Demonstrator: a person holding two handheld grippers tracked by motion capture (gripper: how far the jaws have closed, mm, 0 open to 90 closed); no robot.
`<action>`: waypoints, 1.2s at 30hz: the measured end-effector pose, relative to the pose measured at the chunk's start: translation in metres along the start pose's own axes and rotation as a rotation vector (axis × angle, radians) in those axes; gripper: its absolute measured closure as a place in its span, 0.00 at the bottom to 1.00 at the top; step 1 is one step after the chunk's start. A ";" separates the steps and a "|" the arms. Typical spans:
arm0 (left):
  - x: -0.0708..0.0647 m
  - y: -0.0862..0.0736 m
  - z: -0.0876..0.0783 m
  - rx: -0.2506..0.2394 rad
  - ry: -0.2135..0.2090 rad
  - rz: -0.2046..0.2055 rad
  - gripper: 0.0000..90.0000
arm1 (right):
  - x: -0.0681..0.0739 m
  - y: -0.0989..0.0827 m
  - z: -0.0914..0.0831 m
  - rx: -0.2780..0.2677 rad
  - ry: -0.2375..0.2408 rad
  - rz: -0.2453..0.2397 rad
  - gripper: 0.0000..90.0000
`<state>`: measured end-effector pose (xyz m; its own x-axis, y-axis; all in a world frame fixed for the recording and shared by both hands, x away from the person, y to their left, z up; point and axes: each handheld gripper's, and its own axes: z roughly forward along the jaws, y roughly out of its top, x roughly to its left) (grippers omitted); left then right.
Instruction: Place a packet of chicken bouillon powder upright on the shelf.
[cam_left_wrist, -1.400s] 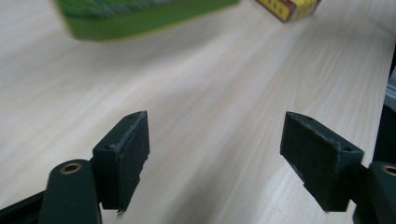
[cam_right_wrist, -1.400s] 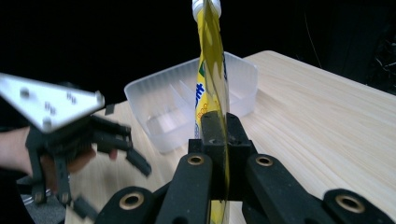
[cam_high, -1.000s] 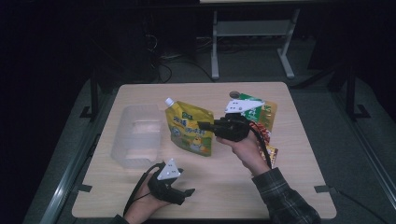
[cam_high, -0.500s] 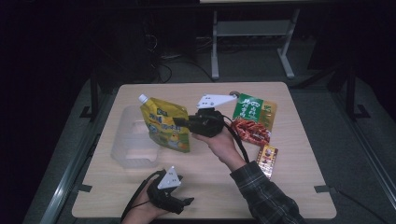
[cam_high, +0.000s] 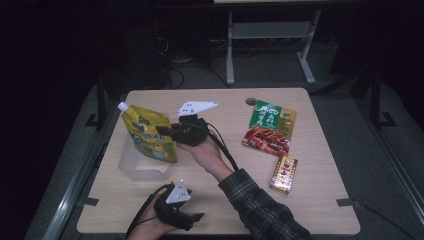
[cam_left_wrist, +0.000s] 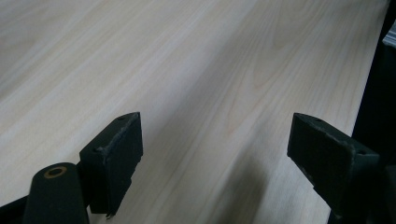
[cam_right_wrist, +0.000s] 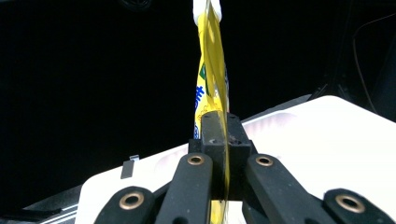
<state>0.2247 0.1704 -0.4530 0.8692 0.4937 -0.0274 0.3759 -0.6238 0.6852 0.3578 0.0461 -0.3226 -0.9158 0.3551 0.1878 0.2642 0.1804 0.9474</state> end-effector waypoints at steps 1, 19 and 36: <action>0.000 -0.001 0.000 0.001 0.005 -0.006 0.20 | 0.001 0.000 0.006 0.003 0.002 -0.005 1.00; 0.005 -0.005 -0.003 0.012 0.023 -0.022 0.20 | 0.005 -0.020 0.044 0.009 0.037 0.015 1.00; 0.005 -0.005 -0.001 0.024 0.021 -0.021 0.20 | 0.008 -0.028 0.051 0.011 0.073 0.012 1.00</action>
<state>0.2266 0.1772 -0.4558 0.8538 0.5199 -0.0261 0.4023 -0.6273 0.6669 0.3589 0.0909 -0.3608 -0.9321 0.2892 0.2183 0.2786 0.1867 0.9421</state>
